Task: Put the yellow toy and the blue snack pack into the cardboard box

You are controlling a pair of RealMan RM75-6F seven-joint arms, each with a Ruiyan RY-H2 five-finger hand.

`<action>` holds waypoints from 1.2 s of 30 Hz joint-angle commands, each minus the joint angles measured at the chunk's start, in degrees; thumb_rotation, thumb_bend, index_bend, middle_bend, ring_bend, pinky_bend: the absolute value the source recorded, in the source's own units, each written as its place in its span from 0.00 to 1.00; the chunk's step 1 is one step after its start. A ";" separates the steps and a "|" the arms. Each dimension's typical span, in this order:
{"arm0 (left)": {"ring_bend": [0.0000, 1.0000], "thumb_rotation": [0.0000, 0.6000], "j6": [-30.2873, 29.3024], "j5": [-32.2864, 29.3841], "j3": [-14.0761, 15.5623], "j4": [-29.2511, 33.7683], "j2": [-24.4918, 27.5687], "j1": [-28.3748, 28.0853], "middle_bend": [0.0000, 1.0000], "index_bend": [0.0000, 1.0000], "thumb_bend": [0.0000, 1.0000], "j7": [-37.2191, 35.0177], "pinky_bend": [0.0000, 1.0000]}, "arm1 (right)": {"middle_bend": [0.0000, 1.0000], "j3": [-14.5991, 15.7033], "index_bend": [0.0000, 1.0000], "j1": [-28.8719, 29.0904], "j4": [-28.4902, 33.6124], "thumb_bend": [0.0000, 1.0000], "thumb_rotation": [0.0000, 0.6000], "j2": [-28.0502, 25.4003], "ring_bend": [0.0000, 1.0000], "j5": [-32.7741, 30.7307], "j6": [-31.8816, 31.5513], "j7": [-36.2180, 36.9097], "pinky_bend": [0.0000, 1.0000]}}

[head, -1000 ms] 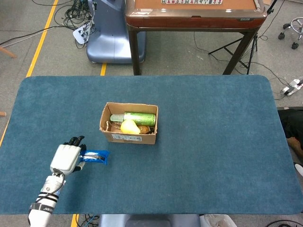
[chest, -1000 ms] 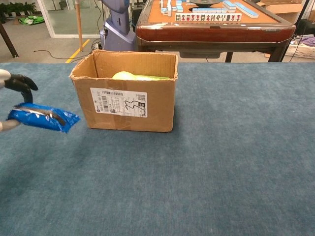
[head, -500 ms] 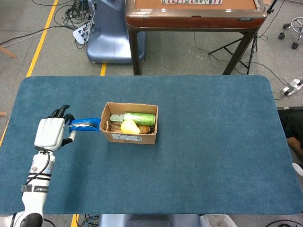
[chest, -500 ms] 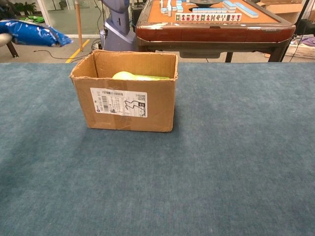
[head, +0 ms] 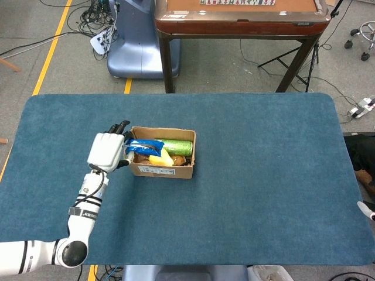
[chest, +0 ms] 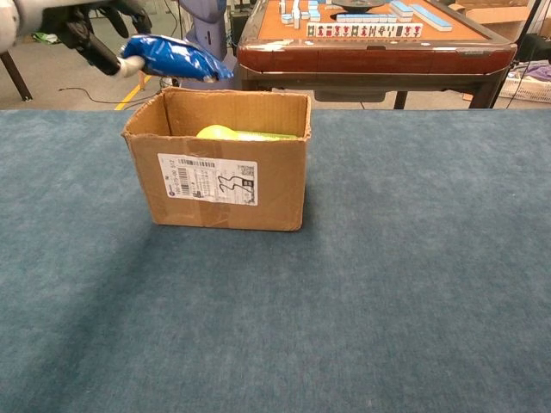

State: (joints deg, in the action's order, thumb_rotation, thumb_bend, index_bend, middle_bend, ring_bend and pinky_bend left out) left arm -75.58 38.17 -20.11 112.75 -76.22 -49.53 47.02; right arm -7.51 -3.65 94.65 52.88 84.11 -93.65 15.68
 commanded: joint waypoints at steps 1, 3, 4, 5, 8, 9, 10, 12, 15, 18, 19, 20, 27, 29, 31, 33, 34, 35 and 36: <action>0.19 1.00 1.88 -2.48 0.45 -3.89 -3.34 -2.69 0.15 0.55 0.51 1.80 0.44 | 0.41 0.06 0.46 -0.03 -0.05 0.09 1.00 -0.04 0.30 0.07 -0.04 0.06 0.48; 0.18 1.00 2.97 -3.96 0.90 -6.23 -4.94 -3.83 0.15 0.53 0.51 2.33 0.44 | 0.41 0.12 0.46 -0.01 -0.07 0.09 1.00 -0.06 0.30 0.15 -0.02 0.15 0.48; 0.18 1.00 3.40 -4.67 1.06 -7.07 -5.44 -4.24 0.15 0.49 0.50 2.57 0.43 | 0.41 0.14 0.46 -0.01 -0.08 0.09 1.00 -0.06 0.30 0.19 -0.02 0.19 0.48; 0.17 1.00 3.90 -5.63 1.24 -7.92 -5.86 -4.71 0.14 0.43 0.47 2.92 0.42 | 0.41 0.17 0.46 0.00 -0.09 0.09 1.00 -0.08 0.30 0.22 -0.02 0.26 0.48; 0.16 1.00 4.31 -7.87 1.71 -8.70 -5.79 -5.71 0.09 0.21 0.28 4.64 0.40 | 0.41 0.21 0.46 0.02 -0.15 0.09 1.00 -0.07 0.30 0.27 -0.02 0.29 0.48; 0.16 1.00 3.99 -8.01 1.83 -8.73 -5.71 -5.83 0.07 0.13 0.20 4.89 0.40 | 0.41 0.22 0.46 0.03 -0.15 0.09 1.00 -0.07 0.30 0.26 0.00 0.27 0.48; 0.16 1.00 3.55 -7.92 1.94 -8.66 -5.65 -5.84 0.07 0.05 0.15 4.95 0.39 | 0.41 0.21 0.46 0.05 -0.16 0.09 1.00 -0.08 0.30 0.24 0.03 0.27 0.48; 0.16 1.00 2.42 -7.21 2.03 -8.21 -5.44 -5.50 0.06 0.00 0.11 4.21 0.39 | 0.41 0.20 0.46 0.06 -0.11 0.09 1.00 -0.09 0.30 0.16 0.04 0.24 0.48; 0.16 1.00 1.10 -5.91 2.29 -6.67 -4.42 -4.48 0.06 0.00 0.11 2.68 0.39 | 0.41 0.25 0.46 0.06 -0.05 0.09 1.00 0.03 0.30 0.17 -0.01 -0.05 0.48; 0.16 1.00 -0.81 -3.28 3.53 -3.58 -2.38 -2.55 0.06 0.01 0.11 1.18 0.39 | 0.41 0.37 0.46 0.04 0.09 0.09 1.00 0.11 0.31 0.41 -0.14 -0.44 0.48; 0.17 1.00 -1.47 -2.14 4.29 -2.21 -1.51 -1.82 0.08 0.06 0.11 1.00 0.39 | 0.41 0.38 0.46 0.04 0.12 0.09 1.00 0.16 0.31 0.43 -0.19 -0.60 0.48; 0.18 1.00 -2.13 -0.90 5.22 -0.73 -0.55 -1.04 0.10 0.09 0.11 0.95 0.39 | 0.41 0.37 0.46 0.06 0.14 0.09 1.00 0.23 0.30 0.39 -0.19 -0.80 0.48; 0.28 1.00 -7.67 10.06 14.59 10.29 7.34 6.07 0.29 0.30 0.11 1.78 0.46 | 0.41 0.20 0.46 0.17 0.83 0.09 1.00 0.65 0.31 -0.42 -0.06 -2.94 0.48; 0.31 1.00 -8.89 14.01 17.28 11.70 9.06 8.66 0.33 0.32 0.11 0.24 0.49 | 0.41 0.13 0.46 0.24 1.00 0.09 1.00 0.87 0.30 -0.61 -0.05 -3.80 0.48; 0.34 1.00 -10.33 19.49 20.03 11.11 9.73 11.17 0.36 0.34 0.13 -1.43 0.52 | 0.41 0.08 0.46 0.43 1.11 0.09 1.00 1.15 0.30 -0.81 0.19 -4.81 0.48; 0.35 1.00 -12.39 25.68 23.52 9.60 9.92 14.32 0.38 0.35 0.14 -2.67 0.53 | 0.41 0.09 0.46 0.81 1.30 0.09 1.00 1.50 0.31 -1.04 0.79 -6.25 0.48; 0.35 1.00 -13.26 27.81 24.76 8.99 9.92 15.65 0.39 0.36 0.14 -3.25 0.53 | 0.41 0.11 0.46 1.02 1.38 0.09 1.00 1.67 0.31 -1.06 1.09 -6.89 0.48; 0.35 1.00 -14.29 30.01 26.13 8.29 9.97 17.34 0.39 0.36 0.14 -4.11 0.53 | 0.41 0.16 0.46 1.32 1.49 0.09 1.00 1.89 0.30 -1.03 1.51 -7.71 0.48; 0.35 1.00 -14.93 31.30 26.97 7.82 10.11 18.51 0.39 0.37 0.14 -4.81 0.53 | 0.41 0.19 0.46 1.56 1.57 0.09 1.00 2.05 0.30 -0.98 1.84 -8.31 0.48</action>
State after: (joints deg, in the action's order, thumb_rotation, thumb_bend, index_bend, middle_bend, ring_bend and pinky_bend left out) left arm -87.06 63.19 2.10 122.11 -67.29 -36.12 45.06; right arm -7.36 -2.59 96.00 54.53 83.17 -92.47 8.37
